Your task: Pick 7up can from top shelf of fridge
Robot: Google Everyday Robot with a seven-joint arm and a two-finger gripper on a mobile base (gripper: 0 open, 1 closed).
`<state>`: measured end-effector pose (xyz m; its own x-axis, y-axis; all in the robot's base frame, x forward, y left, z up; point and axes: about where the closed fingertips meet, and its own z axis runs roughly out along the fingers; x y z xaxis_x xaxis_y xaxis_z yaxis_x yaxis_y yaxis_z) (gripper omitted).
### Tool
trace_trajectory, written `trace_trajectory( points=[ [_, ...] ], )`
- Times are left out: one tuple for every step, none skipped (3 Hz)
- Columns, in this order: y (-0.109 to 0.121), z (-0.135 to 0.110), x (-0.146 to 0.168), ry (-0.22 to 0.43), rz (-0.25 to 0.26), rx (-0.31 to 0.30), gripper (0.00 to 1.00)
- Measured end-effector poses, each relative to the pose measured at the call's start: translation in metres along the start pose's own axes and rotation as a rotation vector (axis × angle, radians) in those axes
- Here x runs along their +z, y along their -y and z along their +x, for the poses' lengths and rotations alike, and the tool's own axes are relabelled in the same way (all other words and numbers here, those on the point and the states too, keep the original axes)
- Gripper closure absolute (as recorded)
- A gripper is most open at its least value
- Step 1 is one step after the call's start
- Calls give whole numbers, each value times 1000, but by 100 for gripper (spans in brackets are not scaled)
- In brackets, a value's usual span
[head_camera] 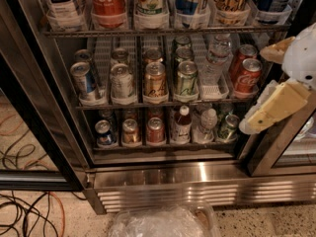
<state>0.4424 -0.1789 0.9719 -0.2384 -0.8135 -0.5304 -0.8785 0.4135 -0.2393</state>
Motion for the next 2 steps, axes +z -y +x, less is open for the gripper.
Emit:
trace_trajectory(
  points=[
    [-11, -17, 6, 99, 35, 13, 0],
    [-11, -17, 6, 99, 35, 13, 0]
  ],
)
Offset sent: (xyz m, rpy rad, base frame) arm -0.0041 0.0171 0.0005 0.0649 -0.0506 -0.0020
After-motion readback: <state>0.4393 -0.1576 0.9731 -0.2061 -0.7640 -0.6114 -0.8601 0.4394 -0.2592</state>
